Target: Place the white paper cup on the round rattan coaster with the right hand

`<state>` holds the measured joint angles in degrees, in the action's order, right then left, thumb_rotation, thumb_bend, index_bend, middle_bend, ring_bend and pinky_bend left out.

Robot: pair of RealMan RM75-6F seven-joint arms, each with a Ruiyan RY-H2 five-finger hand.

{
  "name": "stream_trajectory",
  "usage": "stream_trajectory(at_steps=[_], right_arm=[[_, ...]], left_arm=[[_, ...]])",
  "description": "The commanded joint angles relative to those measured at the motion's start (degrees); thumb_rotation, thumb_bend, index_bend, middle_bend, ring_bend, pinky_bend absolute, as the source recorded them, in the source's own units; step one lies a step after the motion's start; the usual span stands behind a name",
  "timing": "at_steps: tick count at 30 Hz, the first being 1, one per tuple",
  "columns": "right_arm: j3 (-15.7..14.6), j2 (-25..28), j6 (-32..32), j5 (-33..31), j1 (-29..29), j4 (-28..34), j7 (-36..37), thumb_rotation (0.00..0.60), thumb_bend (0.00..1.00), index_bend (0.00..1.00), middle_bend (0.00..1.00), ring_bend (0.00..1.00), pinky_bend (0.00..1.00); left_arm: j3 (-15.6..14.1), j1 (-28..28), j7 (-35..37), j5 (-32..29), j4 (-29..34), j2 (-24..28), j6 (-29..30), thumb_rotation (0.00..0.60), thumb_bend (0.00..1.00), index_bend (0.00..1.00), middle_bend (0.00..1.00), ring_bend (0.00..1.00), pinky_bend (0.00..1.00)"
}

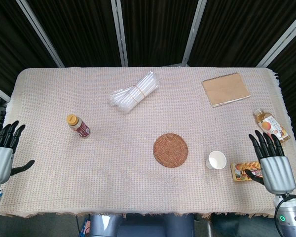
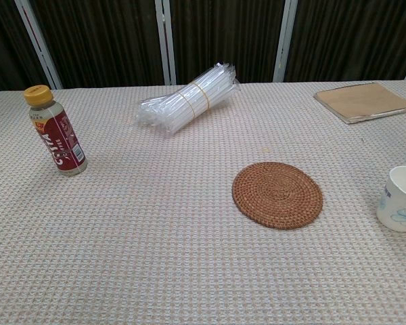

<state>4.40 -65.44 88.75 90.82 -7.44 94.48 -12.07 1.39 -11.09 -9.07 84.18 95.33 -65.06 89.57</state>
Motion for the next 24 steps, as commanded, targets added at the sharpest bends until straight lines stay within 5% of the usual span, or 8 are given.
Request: stream_trajectory(at_steps=[1, 6, 13, 24], right_arm=[[-0.1, 0.0, 0.0, 0.0, 0.1, 0.1, 0.1, 0.600, 0.00, 0.00, 0.00, 0.00, 0.00], [-0.5, 0.2, -1.4, 0.2, -0.4, 0.6, 1.3, 0.600, 0.00, 0.00, 0.00, 0.00, 0.00], [-3.8, 1.3, -15.0, 0.6, -5.8, 2.5, 5.5, 0.600, 0.00, 0.00, 0.00, 0.00, 0.00], [0.3, -1.4, -31.7, -12.0, -14.9, 2.5, -3.4, 0.600, 0.00, 0.04, 0.11, 0.04, 0.02]], left_arm=[[0.1, 0.3, 0.1, 0.3, 0.1, 0.2, 0.1, 0.600, 0.00, 0.00, 0.00, 0.00, 0.00], [0.1, 0.6, -0.1, 0.6, 0.2, 0.4, 0.0, 0.600, 0.00, 0.00, 0.00, 0.00, 0.00], [0.6, 1.1, -0.2, 1.4, 1.1, 1.2, 0.9, 0.600, 0.00, 0.00, 0.00, 0.00, 0.00], [1.5, 0.2, -1.2, 0.2, 0.7, 1.1, -2.0, 0.600, 0.00, 0.00, 0.00, 0.00, 0.00]])
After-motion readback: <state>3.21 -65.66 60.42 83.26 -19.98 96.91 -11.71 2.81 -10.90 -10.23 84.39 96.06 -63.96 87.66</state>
